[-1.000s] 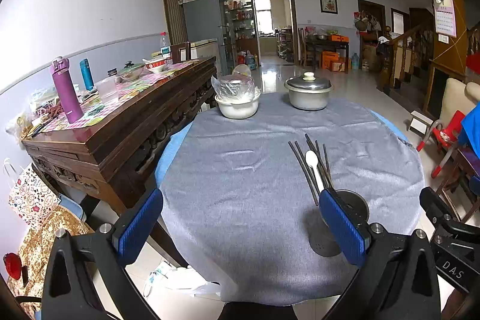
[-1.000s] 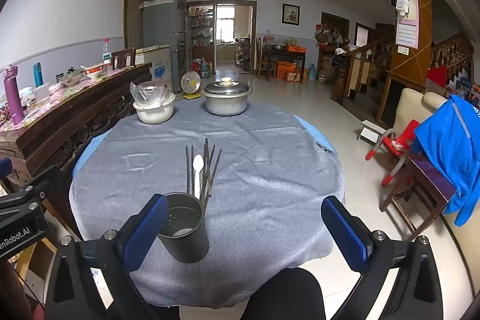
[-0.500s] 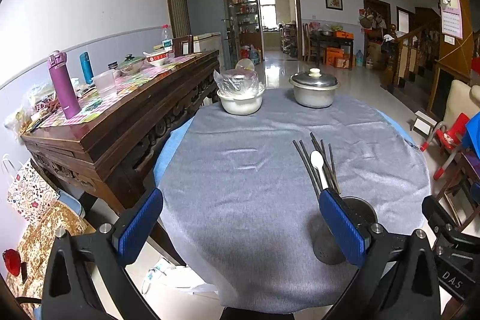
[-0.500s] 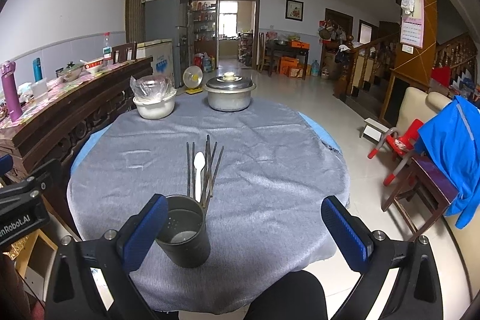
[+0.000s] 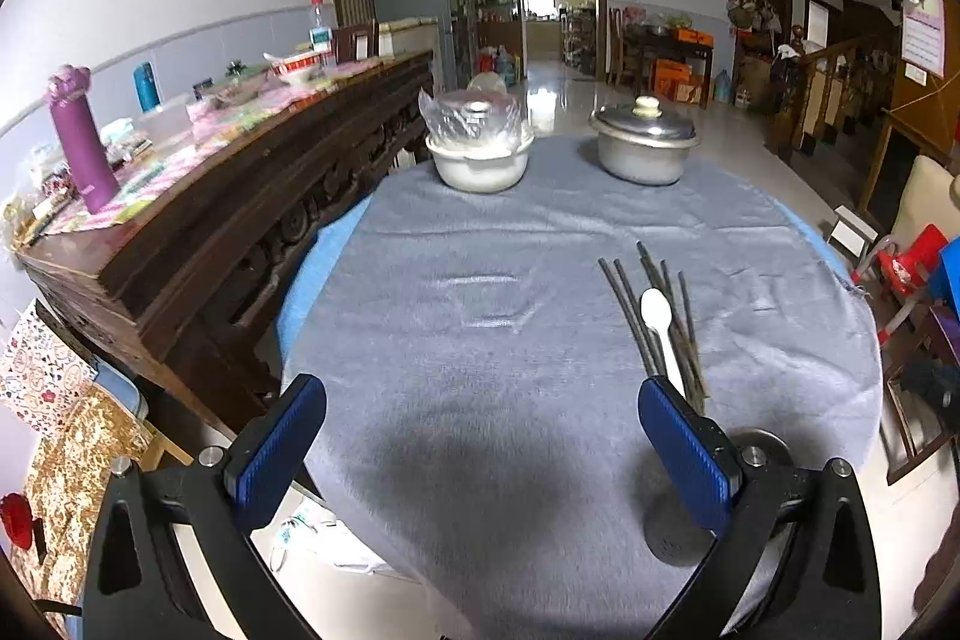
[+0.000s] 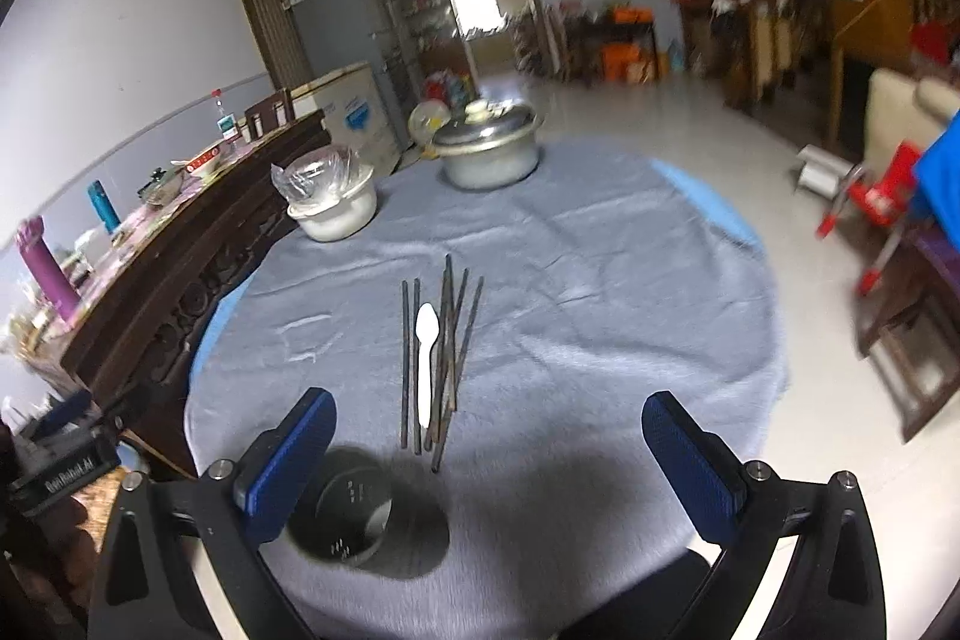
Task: Organize utensils
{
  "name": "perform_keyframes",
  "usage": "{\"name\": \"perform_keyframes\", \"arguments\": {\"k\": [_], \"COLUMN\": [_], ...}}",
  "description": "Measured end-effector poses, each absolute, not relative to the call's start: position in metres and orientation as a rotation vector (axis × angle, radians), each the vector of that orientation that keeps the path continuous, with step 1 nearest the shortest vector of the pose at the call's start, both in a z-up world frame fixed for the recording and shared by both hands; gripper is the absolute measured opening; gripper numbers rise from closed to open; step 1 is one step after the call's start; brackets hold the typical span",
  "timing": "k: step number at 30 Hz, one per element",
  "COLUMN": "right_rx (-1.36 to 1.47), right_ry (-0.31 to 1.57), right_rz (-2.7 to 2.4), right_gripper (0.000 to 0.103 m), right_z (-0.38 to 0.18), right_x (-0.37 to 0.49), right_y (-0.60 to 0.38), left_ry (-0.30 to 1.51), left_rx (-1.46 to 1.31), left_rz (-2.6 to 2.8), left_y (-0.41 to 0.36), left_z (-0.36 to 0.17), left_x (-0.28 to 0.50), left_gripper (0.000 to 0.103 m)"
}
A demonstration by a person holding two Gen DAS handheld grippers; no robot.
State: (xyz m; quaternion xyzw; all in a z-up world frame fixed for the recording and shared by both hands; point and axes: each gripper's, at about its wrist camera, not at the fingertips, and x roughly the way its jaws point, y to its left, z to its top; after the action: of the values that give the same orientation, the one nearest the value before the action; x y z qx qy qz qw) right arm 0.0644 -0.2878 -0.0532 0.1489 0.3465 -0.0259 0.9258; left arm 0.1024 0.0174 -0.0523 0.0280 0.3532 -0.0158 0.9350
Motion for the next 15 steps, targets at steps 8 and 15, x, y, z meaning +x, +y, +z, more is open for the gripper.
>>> {"name": "perform_keyframes", "arguments": {"k": [8,15], "right_rx": [0.382,0.449], "right_ry": [0.843,0.919], "right_rz": [0.035,0.203], "right_gripper": [0.09,0.067], "right_z": [-0.089,-0.122], "right_x": [0.162,0.236], "right_y": [-0.311,-0.305], "left_ry": [0.846,0.909], "left_rx": [-0.021,-0.015], "left_rz": [-0.067,-0.098], "left_y": [0.025,0.02], "left_z": [-0.086,-0.105], "left_x": [0.158,0.197], "left_gripper": [0.101,0.071]}}
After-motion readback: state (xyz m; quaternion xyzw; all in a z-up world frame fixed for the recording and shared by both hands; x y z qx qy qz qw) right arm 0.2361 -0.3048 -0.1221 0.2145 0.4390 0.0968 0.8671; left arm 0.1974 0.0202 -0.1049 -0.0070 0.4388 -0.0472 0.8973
